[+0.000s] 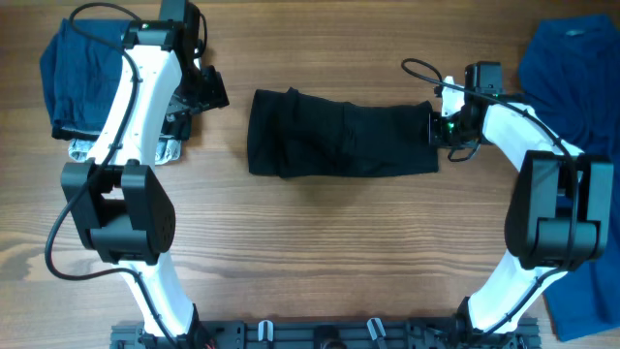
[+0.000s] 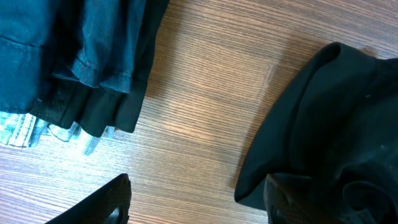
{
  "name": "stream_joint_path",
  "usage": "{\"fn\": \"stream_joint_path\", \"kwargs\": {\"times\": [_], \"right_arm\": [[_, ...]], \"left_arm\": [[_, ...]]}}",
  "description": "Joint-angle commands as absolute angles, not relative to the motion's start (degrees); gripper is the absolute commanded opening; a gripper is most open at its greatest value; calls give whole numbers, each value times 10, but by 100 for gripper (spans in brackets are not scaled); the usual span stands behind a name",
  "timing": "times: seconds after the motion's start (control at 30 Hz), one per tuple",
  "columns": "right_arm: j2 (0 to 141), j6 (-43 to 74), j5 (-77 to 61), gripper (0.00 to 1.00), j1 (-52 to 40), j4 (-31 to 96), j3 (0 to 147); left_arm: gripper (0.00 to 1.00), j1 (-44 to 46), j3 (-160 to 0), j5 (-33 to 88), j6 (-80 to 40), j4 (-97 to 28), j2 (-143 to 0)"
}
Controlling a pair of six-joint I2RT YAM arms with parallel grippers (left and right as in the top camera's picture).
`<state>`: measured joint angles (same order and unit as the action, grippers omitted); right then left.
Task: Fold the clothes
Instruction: 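Fold the strip's right part leftward again with the right gripper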
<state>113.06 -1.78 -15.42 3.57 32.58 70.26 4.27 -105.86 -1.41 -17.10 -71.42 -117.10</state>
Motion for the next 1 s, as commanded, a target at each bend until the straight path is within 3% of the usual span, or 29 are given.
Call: {"fn": "stream_joint_path", "kwargs": {"times": [0.0,0.17,0.4,0.5,0.73,0.97], "right_arm": [[1153,-6,-161,4,37,321,695],[1141,51,-122,4,83,366,747],[1098,15,-119,4,237,417,777],[1068,12,-132,4,260,421,779],[971,51,-198,4,193,477,851],[990,77,-166,4,1,506,865]], "left_arm": [[68,41,-1059,-7,-176,-714,-1152],[68,41,-1059,-7,-176,-714,-1152],[69,41,-1059,-7,-176,-714,-1152],[69,41,-1059,-7,-176,-714,-1152],[70,41,-1059,-7,-176,-714,-1152],[70,43,-1059,-7,-176,-714,-1152]]}}
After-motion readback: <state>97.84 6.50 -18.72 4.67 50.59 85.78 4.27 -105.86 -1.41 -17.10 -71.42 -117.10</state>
